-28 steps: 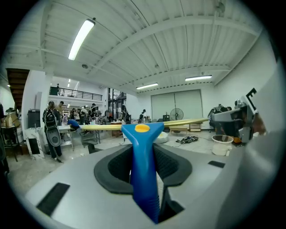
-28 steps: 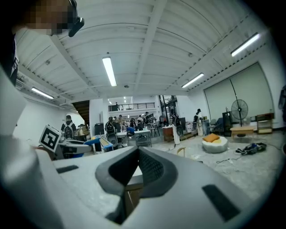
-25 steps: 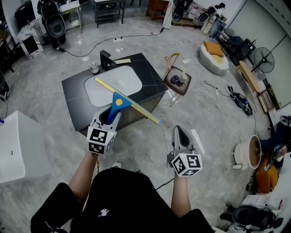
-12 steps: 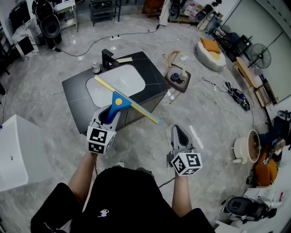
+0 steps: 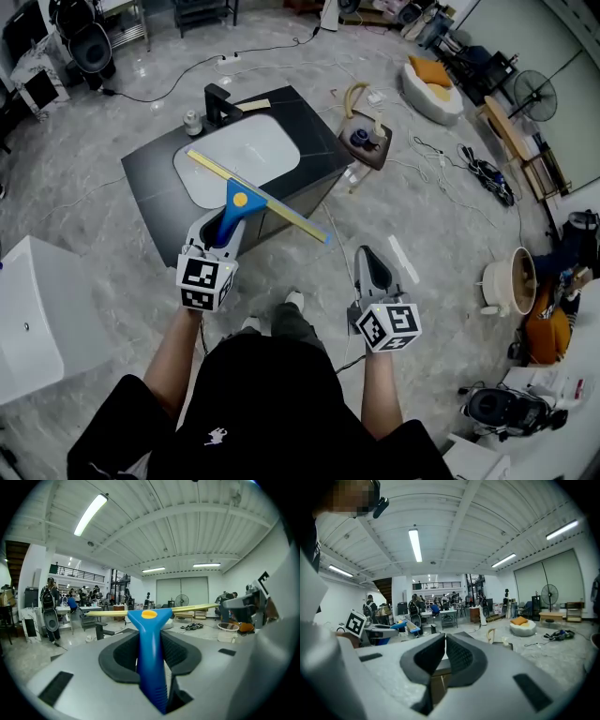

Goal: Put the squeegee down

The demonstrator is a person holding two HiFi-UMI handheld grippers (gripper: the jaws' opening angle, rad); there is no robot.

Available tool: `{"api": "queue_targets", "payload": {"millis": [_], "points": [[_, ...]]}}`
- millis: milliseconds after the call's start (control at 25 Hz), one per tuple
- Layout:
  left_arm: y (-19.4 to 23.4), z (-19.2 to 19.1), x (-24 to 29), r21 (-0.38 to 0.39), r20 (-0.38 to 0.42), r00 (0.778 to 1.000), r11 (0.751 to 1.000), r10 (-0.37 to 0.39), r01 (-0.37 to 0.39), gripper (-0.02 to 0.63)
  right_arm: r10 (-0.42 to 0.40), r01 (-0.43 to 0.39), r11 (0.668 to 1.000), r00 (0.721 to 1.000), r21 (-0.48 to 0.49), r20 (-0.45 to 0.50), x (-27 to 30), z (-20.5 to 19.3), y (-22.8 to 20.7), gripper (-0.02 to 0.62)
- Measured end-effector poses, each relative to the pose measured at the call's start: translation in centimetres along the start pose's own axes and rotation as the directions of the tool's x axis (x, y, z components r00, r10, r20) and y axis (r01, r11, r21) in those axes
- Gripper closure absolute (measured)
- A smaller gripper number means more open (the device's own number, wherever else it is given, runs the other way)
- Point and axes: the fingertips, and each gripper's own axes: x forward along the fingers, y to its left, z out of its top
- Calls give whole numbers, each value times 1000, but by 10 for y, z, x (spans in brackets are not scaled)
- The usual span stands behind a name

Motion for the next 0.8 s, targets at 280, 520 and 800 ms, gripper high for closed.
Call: {"api": "queue_targets", "payload": {"millis": [280, 520, 800], "points": [[2, -5, 11, -5, -11, 1000, 1000, 10, -10, 476, 8, -12, 998, 997, 58, 74, 4, 12, -12, 594], [-6, -4, 34, 0, -19, 1000, 1000, 12, -12, 476, 19, -22, 998, 999, 66, 51, 24, 6, -35, 594], [-9, 7, 77, 2, -22, 999, 999, 33, -33, 476, 32, -33, 998, 999, 54, 24, 58, 5, -76, 594]]}}
